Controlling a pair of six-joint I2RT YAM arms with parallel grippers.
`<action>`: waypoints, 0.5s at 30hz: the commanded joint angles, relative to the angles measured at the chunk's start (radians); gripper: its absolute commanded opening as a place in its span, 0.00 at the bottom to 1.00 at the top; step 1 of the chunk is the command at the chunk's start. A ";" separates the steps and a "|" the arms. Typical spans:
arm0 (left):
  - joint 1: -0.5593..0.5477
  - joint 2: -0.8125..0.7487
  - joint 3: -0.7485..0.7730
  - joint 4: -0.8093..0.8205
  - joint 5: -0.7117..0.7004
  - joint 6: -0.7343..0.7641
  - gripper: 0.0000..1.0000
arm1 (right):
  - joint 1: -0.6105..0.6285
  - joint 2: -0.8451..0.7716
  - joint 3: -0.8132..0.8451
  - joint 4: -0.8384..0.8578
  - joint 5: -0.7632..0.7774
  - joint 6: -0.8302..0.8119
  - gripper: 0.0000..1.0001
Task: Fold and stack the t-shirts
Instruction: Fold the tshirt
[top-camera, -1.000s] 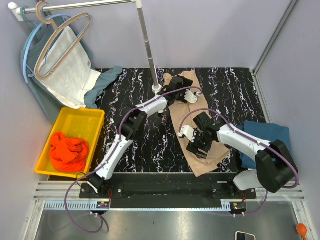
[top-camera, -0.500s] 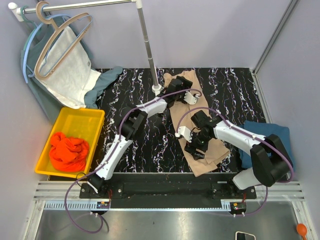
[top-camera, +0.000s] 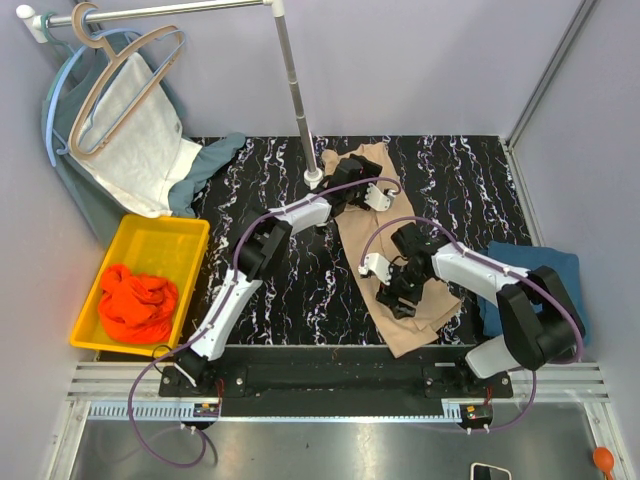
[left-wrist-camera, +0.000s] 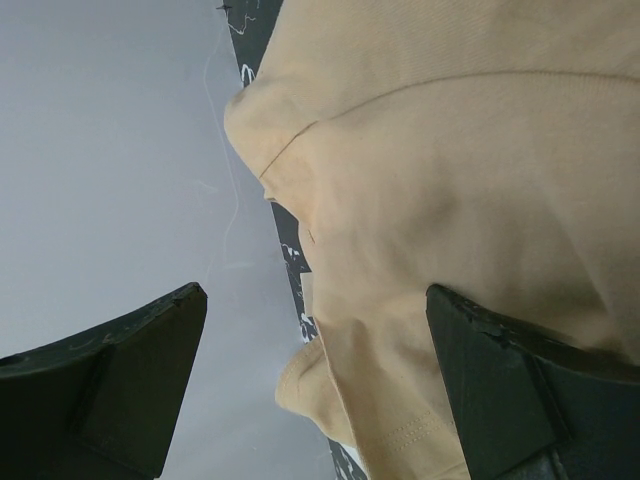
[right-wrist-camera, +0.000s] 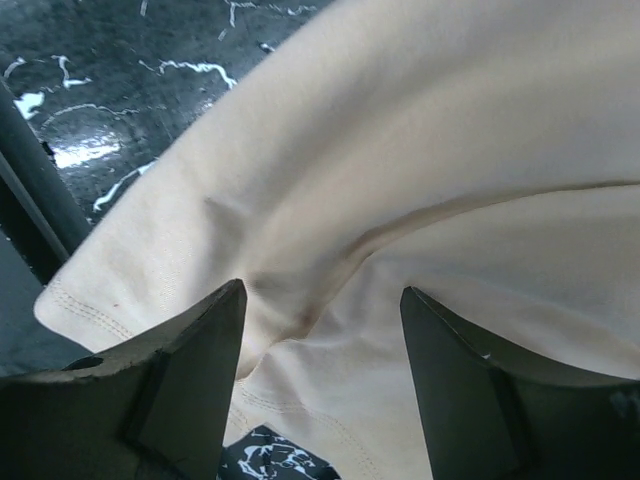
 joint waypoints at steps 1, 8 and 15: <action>-0.002 -0.016 -0.002 -0.045 0.023 -0.003 0.99 | -0.022 0.039 -0.009 0.024 -0.007 -0.048 0.72; -0.004 0.021 0.067 -0.035 0.042 -0.007 0.99 | -0.022 0.116 0.045 0.021 -0.062 -0.045 0.72; -0.002 0.038 0.099 -0.045 0.061 0.002 0.99 | -0.016 0.179 0.108 0.024 -0.116 -0.031 0.73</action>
